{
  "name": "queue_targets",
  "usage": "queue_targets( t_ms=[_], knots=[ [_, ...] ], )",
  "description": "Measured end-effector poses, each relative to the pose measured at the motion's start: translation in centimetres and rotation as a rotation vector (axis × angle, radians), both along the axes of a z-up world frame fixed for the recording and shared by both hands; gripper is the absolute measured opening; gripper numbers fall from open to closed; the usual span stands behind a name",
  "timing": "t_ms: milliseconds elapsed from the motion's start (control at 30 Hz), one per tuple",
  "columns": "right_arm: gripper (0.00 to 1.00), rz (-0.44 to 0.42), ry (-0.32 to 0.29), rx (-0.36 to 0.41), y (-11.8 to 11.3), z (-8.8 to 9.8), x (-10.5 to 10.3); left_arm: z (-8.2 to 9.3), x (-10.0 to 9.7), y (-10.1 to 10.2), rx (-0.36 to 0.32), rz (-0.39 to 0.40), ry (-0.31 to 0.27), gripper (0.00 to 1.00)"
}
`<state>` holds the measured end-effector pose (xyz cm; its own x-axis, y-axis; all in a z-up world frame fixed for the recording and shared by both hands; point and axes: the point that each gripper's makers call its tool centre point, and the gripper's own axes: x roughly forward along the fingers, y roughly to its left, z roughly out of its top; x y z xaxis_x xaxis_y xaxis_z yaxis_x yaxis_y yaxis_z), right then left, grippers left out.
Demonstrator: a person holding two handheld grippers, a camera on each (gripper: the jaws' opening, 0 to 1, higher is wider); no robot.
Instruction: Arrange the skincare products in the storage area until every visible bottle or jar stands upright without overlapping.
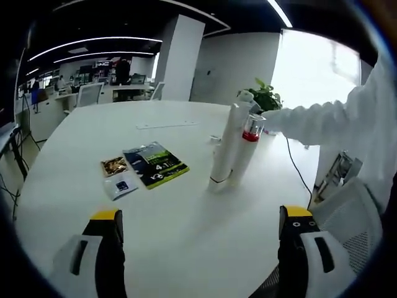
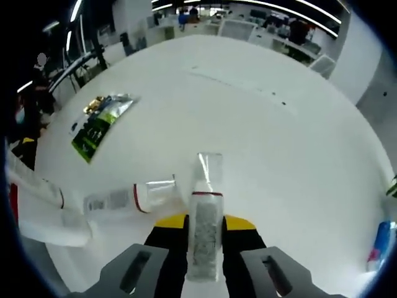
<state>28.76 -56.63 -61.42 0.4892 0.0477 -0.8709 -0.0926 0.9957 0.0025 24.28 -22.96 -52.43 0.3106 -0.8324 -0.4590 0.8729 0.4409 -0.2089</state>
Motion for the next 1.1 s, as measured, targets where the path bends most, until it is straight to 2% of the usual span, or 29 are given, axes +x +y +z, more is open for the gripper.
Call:
queue_targets(
  t_ms=[233,467,767,1100],
  knots=[
    [0.12,-0.026,-0.026,0.04,0.9,0.1,-2.0,0.1,0.1,0.1,-0.002,0.001,0.003,0.99],
    [0.12,-0.194,-0.069,0.267,1.1,0.4,-3.8,0.1,0.0,-0.1,-0.005,-0.011,0.007,0.99],
    [0.12,-0.343,-0.131,0.515,0.9,0.4,-5.0,0.3,-0.6,-0.6,-0.013,-0.032,0.021,0.99],
    [0.12,-0.411,-0.19,0.713,3.5,1.0,-6.3,0.1,-0.9,-1.0,0.001,-0.056,0.024,0.98]
  ],
)
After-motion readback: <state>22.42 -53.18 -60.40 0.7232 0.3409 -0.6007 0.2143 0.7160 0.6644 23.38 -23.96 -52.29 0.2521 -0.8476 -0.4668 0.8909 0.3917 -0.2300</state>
